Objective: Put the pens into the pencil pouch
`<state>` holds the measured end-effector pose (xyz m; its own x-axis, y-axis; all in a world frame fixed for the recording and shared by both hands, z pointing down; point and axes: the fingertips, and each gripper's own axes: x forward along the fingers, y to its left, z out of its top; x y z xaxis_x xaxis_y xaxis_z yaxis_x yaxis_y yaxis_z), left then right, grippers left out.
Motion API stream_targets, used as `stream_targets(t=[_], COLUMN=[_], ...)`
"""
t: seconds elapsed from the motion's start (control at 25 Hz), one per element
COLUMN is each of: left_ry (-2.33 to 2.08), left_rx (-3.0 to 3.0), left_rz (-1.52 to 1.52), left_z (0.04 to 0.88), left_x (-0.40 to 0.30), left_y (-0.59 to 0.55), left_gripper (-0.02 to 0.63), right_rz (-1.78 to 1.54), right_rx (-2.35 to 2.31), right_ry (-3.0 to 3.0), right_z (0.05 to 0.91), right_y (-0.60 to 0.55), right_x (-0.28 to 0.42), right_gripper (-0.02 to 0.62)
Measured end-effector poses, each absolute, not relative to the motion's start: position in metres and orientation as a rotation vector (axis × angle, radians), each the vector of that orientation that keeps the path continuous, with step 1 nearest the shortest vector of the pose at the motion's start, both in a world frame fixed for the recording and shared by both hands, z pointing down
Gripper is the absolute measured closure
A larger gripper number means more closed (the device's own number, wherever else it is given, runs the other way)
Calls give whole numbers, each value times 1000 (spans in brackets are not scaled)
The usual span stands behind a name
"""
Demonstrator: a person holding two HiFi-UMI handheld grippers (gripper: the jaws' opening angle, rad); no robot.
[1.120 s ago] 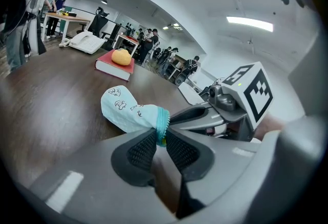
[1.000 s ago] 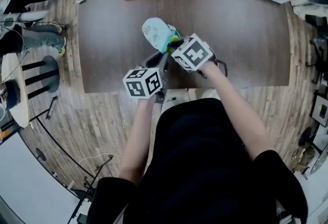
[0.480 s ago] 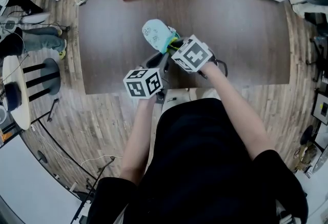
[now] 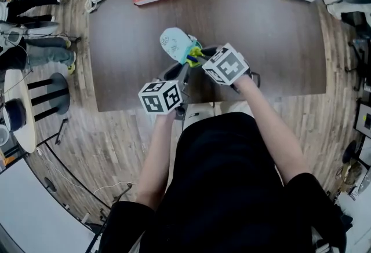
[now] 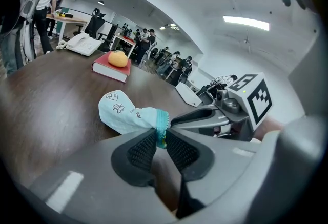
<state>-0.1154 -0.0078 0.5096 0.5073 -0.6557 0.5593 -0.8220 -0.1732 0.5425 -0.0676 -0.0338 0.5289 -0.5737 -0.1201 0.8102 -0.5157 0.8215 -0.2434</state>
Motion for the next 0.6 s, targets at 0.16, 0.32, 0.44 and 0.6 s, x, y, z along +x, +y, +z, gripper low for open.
stream_targets(t=[0.16,0.32,0.44,0.6], left_ry=[-1221,-1227,-1237,-1247], left_rx=[1916,1932,1953,1979], left_rz=[246,235,225,214], left_z=[504,497,487,474], left_x=[-114,-113,-113,-113], left_y=[-12,-19,-27,-43], left_gripper=[551,552,552,552], right_rz=[562,538,514,508], right_rx=[538,611,640,677], right_ry=[-2151,-2187,-2205,-2230], right_z=[517,501,493,482], right_y=[-45,-55,-62,-74], right_x=[-52,-44,-39,-34], right_gripper=[540,541,541,541])
